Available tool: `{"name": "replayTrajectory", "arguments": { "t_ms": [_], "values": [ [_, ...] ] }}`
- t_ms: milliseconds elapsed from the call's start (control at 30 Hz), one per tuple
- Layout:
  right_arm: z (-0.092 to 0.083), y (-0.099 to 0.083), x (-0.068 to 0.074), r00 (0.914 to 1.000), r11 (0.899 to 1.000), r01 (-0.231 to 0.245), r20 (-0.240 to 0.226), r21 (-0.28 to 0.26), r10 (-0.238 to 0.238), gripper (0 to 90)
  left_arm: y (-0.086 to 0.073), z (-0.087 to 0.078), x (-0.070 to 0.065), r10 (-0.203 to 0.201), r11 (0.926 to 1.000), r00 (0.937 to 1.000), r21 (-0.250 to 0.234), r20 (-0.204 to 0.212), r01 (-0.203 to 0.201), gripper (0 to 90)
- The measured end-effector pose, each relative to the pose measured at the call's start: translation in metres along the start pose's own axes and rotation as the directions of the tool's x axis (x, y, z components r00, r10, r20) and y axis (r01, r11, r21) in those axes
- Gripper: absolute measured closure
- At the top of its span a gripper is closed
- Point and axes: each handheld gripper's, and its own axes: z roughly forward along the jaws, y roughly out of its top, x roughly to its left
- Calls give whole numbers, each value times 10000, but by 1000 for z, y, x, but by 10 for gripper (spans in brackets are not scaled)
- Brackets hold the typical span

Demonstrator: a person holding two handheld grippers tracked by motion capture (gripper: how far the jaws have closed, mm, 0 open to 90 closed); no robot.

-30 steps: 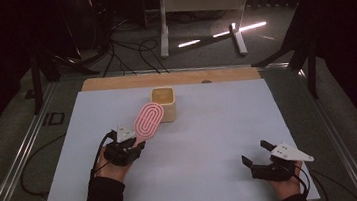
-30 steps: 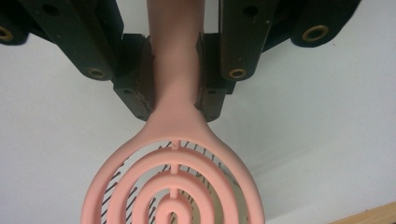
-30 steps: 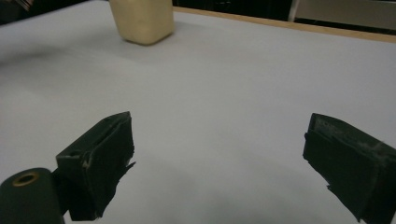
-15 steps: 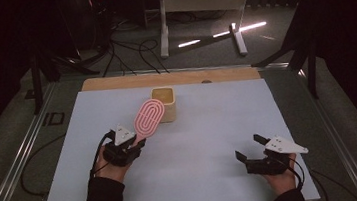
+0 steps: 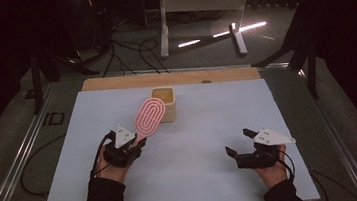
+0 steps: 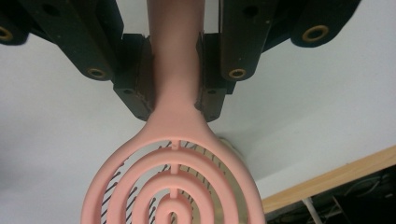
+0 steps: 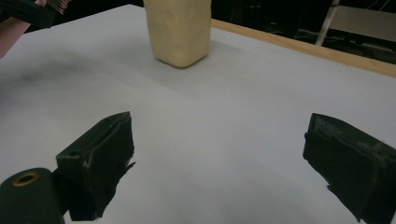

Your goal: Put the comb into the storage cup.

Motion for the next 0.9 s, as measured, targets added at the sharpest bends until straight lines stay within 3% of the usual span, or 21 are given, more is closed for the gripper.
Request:
{"name": "replayTrajectory", "arguments": {
  "t_ms": [900],
  "values": [
    [36,43,30,9959,9996,220,-879,-188,-236,84,1,-1,-5,46,9988,9999,-495,-113,-51,699]
  ]
}}
